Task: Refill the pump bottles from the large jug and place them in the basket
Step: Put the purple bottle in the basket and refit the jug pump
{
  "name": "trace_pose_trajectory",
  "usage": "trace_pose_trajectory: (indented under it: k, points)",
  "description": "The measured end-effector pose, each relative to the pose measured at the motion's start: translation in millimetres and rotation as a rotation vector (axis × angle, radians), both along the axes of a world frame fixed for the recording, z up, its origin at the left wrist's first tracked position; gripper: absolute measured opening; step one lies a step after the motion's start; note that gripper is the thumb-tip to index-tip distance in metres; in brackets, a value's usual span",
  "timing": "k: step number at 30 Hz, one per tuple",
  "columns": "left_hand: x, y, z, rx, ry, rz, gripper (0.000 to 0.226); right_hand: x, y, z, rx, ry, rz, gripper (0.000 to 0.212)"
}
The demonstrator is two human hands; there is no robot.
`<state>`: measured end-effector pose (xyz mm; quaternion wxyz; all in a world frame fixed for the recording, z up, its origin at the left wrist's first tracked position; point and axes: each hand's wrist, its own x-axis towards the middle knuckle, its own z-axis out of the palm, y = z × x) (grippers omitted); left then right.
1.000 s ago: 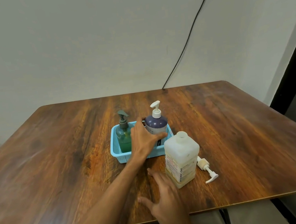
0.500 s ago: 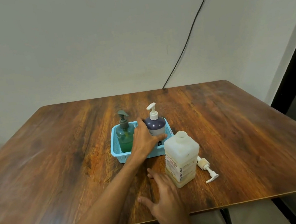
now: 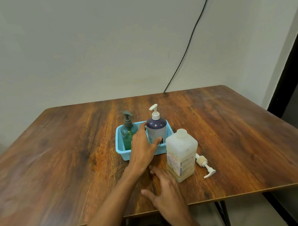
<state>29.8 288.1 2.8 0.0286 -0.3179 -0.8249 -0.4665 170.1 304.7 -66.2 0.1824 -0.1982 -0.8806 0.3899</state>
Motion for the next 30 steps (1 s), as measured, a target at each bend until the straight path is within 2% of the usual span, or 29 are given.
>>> trace_pose_trajectory:
  k: [6, 12, 16, 22, 30]
  points:
    - [25.9, -35.7, -12.1, 0.116, 0.029, 0.042, 0.055, 7.8, -2.0, 2.8, -0.049, 0.152, -0.025, 0.052]
    - [61.7, -67.7, -18.5, 0.306, -0.087, 0.009, 0.043, 26.1, -7.0, 10.0, -0.124, 0.326, -0.035, 0.034]
    - [86.4, -72.0, -25.3, 0.337, -0.107, -0.016, 0.042, 48.9, -5.1, 12.6, -0.113, 0.474, -0.111, 0.029]
    - [101.0, -59.1, -32.0, 0.327, -0.072, -0.045, 0.059, 79.2, 22.0, 26.4, -0.118, 0.628, -0.248, 0.020]
    - [100.2, -29.1, -41.2, 0.225, -0.126, -0.073, 0.097, 82.0, 68.1, 25.4, -0.125, 0.637, -0.414, 0.017]
